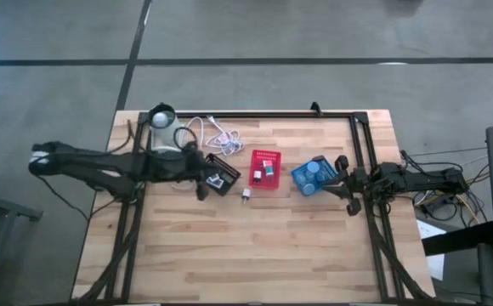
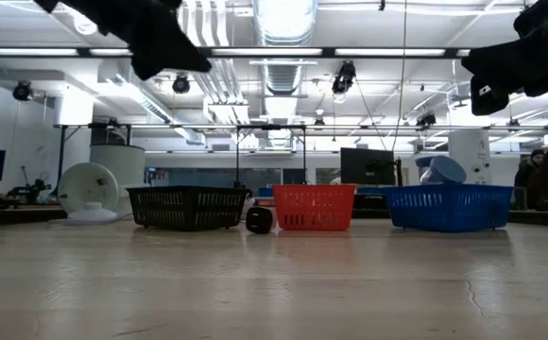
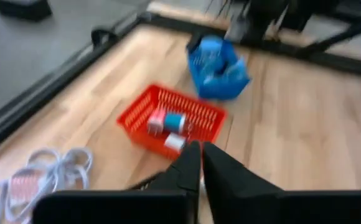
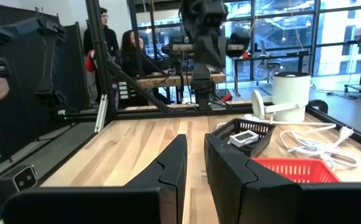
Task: Pick & Place Office items
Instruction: Put the white charger adapter into the red basket
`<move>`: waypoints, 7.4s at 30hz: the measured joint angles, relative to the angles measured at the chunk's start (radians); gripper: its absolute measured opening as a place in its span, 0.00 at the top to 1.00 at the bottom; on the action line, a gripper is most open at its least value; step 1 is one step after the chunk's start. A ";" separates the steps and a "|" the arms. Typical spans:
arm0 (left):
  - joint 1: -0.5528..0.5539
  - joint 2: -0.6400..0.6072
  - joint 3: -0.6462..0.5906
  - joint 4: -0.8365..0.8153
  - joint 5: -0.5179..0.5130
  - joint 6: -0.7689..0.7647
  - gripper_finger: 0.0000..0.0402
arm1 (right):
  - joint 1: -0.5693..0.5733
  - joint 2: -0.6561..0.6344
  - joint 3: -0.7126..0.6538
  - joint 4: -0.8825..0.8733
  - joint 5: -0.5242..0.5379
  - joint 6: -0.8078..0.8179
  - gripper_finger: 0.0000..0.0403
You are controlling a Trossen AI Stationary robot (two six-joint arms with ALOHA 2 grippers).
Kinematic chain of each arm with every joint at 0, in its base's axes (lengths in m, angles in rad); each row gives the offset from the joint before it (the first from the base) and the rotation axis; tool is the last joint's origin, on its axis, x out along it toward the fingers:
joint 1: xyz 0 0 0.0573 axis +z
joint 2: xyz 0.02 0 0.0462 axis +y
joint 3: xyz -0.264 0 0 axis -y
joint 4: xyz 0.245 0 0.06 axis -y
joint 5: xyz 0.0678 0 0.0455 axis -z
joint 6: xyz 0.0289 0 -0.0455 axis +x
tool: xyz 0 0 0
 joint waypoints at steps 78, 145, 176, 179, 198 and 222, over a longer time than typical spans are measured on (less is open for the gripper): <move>0.084 0.785 0.439 -0.275 0.271 0.375 0.18 | 0.000 0.008 -0.007 -0.003 0.001 0.012 0.87; 0.044 0.748 0.413 -0.187 0.407 0.399 0.38 | 0.000 0.007 -0.006 -0.026 0.009 0.009 0.87; -0.020 0.022 0.172 -0.090 0.545 0.345 0.38 | 0.000 0.008 -0.006 -0.042 0.008 0.017 0.87; -0.020 -0.078 0.086 -0.035 0.515 0.323 0.38 | 0.000 0.008 -0.006 -0.042 0.008 0.017 0.87; -0.020 -0.516 -0.370 0.208 0.321 0.223 0.38 | 0.000 0.008 -0.006 -0.040 0.008 0.016 0.87; -0.020 -0.689 -0.487 0.222 0.308 0.223 0.38 | 0.000 0.008 -0.006 -0.039 0.009 0.021 0.87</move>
